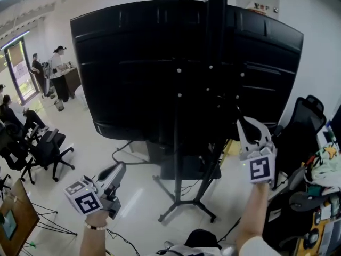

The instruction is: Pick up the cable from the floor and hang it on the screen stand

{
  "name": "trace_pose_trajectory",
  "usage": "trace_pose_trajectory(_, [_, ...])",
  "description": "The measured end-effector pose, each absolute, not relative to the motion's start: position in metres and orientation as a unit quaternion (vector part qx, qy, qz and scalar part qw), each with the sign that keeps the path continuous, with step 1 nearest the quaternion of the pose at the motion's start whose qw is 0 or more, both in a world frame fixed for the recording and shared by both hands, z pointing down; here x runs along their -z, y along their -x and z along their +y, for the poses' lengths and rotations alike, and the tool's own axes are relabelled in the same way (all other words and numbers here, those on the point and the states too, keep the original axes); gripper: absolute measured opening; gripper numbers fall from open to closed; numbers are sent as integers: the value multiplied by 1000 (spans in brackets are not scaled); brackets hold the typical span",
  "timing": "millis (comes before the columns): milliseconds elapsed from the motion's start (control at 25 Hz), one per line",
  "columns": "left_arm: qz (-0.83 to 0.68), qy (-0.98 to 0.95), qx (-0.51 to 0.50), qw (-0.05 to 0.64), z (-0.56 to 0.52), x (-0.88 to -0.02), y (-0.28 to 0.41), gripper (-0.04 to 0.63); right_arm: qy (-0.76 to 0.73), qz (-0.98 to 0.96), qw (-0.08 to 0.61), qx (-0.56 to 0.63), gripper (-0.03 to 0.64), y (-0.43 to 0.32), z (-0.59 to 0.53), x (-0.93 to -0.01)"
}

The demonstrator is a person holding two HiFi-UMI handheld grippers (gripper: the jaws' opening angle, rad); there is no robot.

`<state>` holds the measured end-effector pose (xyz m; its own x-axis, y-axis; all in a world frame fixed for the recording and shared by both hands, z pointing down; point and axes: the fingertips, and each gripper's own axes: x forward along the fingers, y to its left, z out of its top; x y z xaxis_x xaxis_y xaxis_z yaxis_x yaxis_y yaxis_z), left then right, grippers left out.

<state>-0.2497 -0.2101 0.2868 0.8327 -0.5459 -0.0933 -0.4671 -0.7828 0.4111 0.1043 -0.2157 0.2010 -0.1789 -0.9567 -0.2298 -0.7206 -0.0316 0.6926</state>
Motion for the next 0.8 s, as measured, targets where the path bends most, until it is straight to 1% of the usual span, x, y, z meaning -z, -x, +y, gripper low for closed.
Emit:
trace_pose_trajectory(80, [-248, -942, 97, 202, -206, -303, 243, 15, -634, -669, 141, 361, 23, -109, -223, -164])
trace_pose_trajectory(200, [-216, -949, 96, 207, -196, -312, 219, 15, -652, -679, 93, 324, 25, -135, -229, -125])
trace_pose_trajectory(320, [-190, -951, 119, 214, -193, -308, 193, 15, -652, -711, 32, 261, 25, -157, -241, -109])
trace_pose_trajectory(400, [-188, -949, 136, 214, -198, -300, 181, 14, -652, -727, 4, 216, 25, -168, -254, -105])
trace_pose_trajectory(640, [-200, -939, 185, 212, -228, -266, 161, 15, -668, -738, -42, 84, 25, -201, -308, -96])
trace_pose_trajectory(800, [-187, -939, 208, 201, -236, -243, 149, 14, -668, -740, -72, 20, 25, -225, -324, -96])
